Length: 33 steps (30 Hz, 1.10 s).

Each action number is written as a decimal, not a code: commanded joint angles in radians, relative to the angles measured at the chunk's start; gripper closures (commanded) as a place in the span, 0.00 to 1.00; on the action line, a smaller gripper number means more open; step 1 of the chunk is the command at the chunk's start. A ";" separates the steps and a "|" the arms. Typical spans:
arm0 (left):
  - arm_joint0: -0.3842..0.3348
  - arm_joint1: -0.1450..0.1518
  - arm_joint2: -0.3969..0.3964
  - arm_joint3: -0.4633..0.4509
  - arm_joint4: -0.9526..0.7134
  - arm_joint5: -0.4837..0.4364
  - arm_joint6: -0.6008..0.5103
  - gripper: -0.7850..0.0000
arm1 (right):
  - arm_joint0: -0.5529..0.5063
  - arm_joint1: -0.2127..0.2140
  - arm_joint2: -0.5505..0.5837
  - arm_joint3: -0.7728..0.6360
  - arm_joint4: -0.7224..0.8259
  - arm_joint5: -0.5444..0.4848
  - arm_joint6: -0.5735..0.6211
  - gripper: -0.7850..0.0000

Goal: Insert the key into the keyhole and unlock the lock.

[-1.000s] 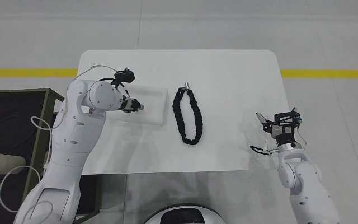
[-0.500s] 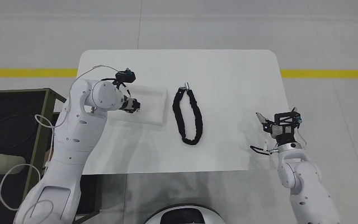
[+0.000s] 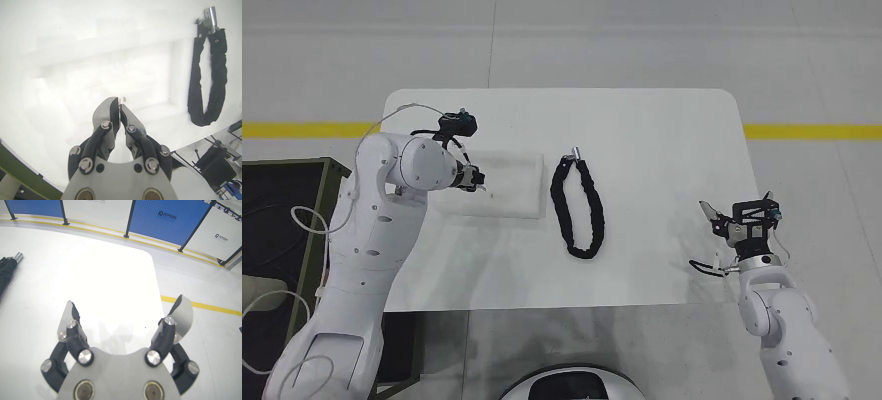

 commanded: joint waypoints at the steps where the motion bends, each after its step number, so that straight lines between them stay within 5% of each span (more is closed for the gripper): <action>1: -0.011 0.001 -0.002 -0.002 0.006 -0.001 -0.006 1.00 | 0.000 0.000 0.000 0.000 0.000 0.000 0.000 0.00; 8: -0.009 0.005 -0.188 0.050 -0.279 0.035 0.103 1.00 | 0.000 0.000 0.000 0.000 0.000 0.000 0.000 0.00; 14: 0.023 0.004 -0.369 0.302 -0.753 -0.058 0.214 1.00 | 0.000 0.000 0.000 0.000 0.000 0.000 0.000 0.00; 20: -0.009 0.013 -0.418 0.543 -0.980 -0.159 0.143 1.00 | 0.000 0.000 0.000 0.000 0.000 0.000 0.000 0.00; 33: -0.011 0.015 -0.420 0.553 -0.986 -0.165 0.133 1.00 | 0.000 0.000 0.000 0.000 0.000 0.000 0.000 0.00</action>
